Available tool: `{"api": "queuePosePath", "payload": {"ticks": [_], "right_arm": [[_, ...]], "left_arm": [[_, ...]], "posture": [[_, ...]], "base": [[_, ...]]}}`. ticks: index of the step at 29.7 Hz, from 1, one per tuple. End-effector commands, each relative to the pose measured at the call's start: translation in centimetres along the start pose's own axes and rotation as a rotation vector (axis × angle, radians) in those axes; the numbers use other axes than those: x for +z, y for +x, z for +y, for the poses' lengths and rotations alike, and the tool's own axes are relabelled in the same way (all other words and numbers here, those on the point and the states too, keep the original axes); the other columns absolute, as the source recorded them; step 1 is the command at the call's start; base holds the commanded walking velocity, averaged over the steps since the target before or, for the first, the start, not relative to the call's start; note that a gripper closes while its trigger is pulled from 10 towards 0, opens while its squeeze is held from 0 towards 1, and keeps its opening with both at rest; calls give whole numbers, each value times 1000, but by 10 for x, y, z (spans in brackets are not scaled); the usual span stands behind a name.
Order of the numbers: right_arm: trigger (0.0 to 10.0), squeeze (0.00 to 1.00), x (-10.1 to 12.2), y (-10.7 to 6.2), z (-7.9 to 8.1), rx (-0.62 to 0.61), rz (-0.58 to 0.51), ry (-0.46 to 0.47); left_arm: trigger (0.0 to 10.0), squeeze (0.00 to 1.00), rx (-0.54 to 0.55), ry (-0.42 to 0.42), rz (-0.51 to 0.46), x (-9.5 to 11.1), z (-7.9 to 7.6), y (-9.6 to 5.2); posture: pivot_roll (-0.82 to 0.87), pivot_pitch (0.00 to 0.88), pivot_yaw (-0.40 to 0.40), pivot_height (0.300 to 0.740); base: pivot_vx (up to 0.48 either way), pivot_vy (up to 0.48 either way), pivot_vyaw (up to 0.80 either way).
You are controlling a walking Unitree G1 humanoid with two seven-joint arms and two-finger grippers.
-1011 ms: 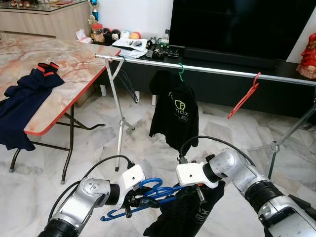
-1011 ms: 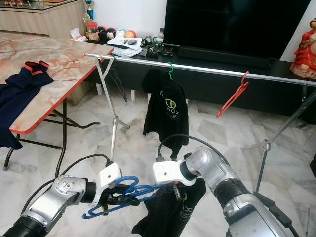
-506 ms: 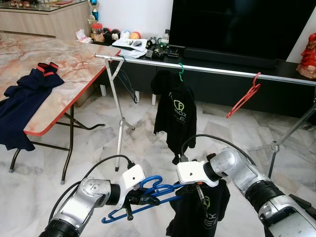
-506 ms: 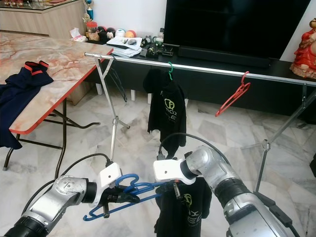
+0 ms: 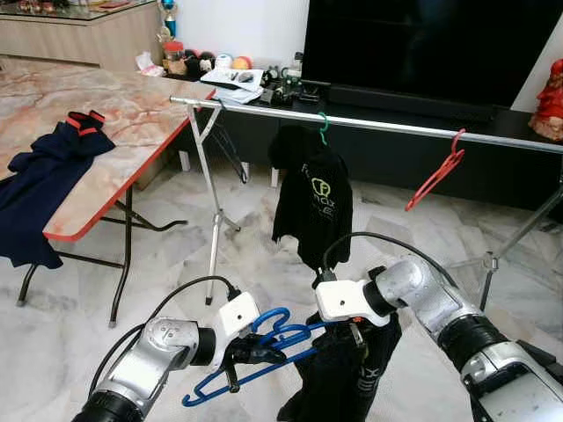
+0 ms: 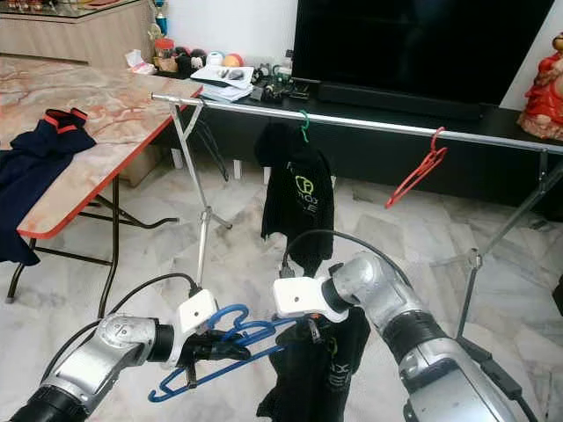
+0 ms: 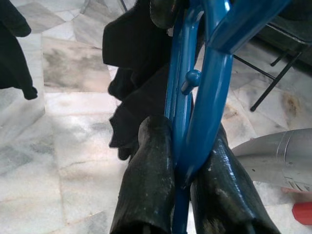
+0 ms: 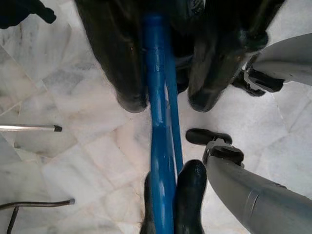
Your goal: Hang hanger
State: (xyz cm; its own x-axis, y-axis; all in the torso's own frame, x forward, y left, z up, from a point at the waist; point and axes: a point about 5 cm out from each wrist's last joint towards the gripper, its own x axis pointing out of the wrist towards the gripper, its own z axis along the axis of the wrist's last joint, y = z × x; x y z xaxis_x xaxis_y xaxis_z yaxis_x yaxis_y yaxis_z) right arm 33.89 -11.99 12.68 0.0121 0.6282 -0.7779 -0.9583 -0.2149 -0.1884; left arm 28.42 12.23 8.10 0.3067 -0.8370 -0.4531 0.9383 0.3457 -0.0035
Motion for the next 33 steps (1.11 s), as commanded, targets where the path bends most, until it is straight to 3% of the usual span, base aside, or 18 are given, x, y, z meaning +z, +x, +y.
{"api": "queuePosePath", "payload": {"ticks": [1,3,4,5,6,12,18,22,23,24,33], "right_arm": [[10000,1000,4,-4,-2,-2,-14,-25],[10000,1000,4,-6,-4,-27,-17,-28],[10000,118,6,-10,-9,-73,-30,-24],[10000,118,6,-10,-9,-73,-30,-24],[10000,0,7,-15,-13,-122,-47,-15],[10000,0,10,-32,-23,-275,-142,25],[10000,0,11,-57,-30,-452,-309,108],[10000,0,-20,-64,-19,-532,-200,174],[10000,851,-25,-65,-16,-539,-204,190],[10000,1000,-30,-65,-13,-540,-203,212],[10000,1000,-71,-63,30,-445,-212,349]], "left_arm": [[0,0,49,-4,-48,7,8,-6],[0,0,52,-7,-51,7,8,-6],[0,0,58,-12,-56,7,8,-6],[0,0,58,-12,-56,7,8,-6],[0,0,61,-15,-58,7,8,-6],[0,0,62,-20,-57,4,7,-6],[0,0,68,-25,-55,2,6,-7],[0,0,96,-37,-56,0,11,-17],[0,0,98,-39,-54,-1,12,-19],[0,0,98,-39,-52,-2,12,-22],[0,0,129,-62,-62,-3,21,-49]], "posture": [[144,10,-62,740],[141,15,-62,740],[141,15,-62,740],[141,15,-62,740],[136,21,-64,740],[129,19,-71,740],[135,11,-73,740],[128,21,-72,740],[128,21,-72,740],[126,23,-72,740],[124,42,-72,740]], "base": [[0,0,0],[0,0,0],[0,0,0],[0,0,0],[0,0,0],[0,0,0],[0,0,0],[0,0,0],[0,0,0],[0,0,0],[0,0,0]]}}
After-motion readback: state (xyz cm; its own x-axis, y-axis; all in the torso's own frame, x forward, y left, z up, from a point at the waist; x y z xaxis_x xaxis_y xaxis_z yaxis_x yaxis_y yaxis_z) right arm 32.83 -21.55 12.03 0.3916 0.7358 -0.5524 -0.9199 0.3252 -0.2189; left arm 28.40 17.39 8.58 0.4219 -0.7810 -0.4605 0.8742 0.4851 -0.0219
